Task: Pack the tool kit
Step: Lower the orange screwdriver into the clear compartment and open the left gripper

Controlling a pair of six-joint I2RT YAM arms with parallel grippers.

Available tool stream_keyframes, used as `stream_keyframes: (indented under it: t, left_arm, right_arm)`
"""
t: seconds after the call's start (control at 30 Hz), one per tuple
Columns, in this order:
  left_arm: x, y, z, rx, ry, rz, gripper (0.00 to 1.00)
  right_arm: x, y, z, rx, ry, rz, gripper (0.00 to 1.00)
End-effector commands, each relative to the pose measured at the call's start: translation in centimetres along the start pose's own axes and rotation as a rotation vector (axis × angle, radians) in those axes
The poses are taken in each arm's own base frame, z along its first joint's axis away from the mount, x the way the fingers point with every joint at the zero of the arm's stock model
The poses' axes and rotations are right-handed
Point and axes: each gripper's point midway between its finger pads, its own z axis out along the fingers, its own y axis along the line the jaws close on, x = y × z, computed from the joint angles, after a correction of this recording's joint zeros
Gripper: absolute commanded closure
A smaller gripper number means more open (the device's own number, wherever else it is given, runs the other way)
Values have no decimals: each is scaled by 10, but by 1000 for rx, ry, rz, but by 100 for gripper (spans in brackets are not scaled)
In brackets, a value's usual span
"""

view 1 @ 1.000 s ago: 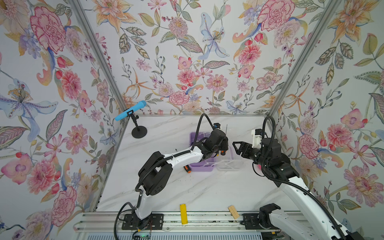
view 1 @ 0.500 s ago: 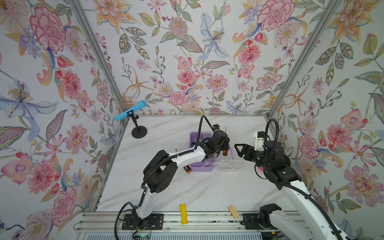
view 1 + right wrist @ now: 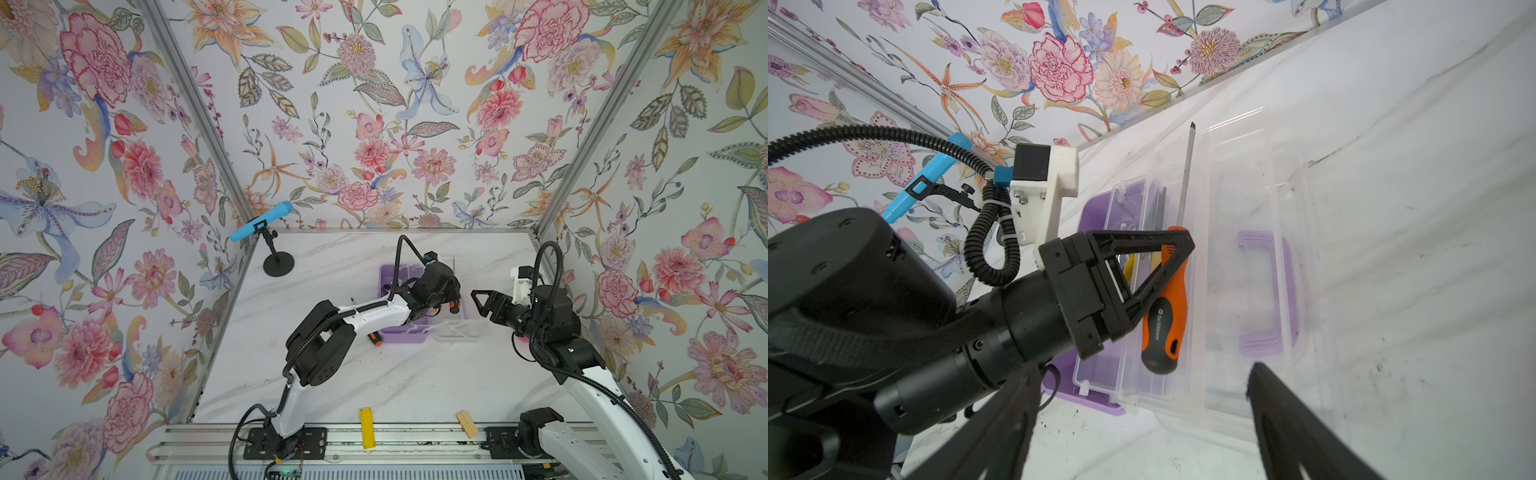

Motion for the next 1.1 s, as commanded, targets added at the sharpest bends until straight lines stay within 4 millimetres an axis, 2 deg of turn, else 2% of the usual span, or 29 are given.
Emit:
stream_keyframes:
  t: [0.0, 0.13, 0.17, 0.23, 0.3, 0.57, 0.77, 0.83, 0.9, 1.07]
  left_arm:
    - [28, 29, -4, -80, 71, -22, 100]
    - [28, 32, -11, -83, 62, -42, 99]
    - [28, 33, -13, -84, 60, -42, 93]
    - [26, 32, -14, -85, 60, -30, 87]
    - [27, 34, -13, -91, 65, -25, 76]
    - [25, 35, -15, -98, 59, -12, 57]
    - [7, 27, -26, -95, 10, 25, 58]
    - [-7, 20, -36, -84, -24, 52, 58]
    - [-24, 15, -56, -90, -77, 104, 58]
    - [-53, 40, -118, -248, -224, 226, 51]
  right_arm:
    - [3, -2, 0, -2, 4, -2, 20]
    - [4, -3, 2, -7, 7, 4, 21]
    - [5, -3, 3, -7, 12, 8, 20]
    - [5, -3, 4, -7, 13, 8, 21]
    - [5, -4, 4, -4, 9, 6, 21]
    - [5, -5, 7, 4, 15, 8, 19]
    - [2, -3, 11, -3, 24, 4, 19]
    - [-3, 3, 11, -21, 27, -8, 20]
    - [-8, 12, 11, -36, 30, -24, 22]
    - [-13, 41, 18, -30, 70, -162, 27]
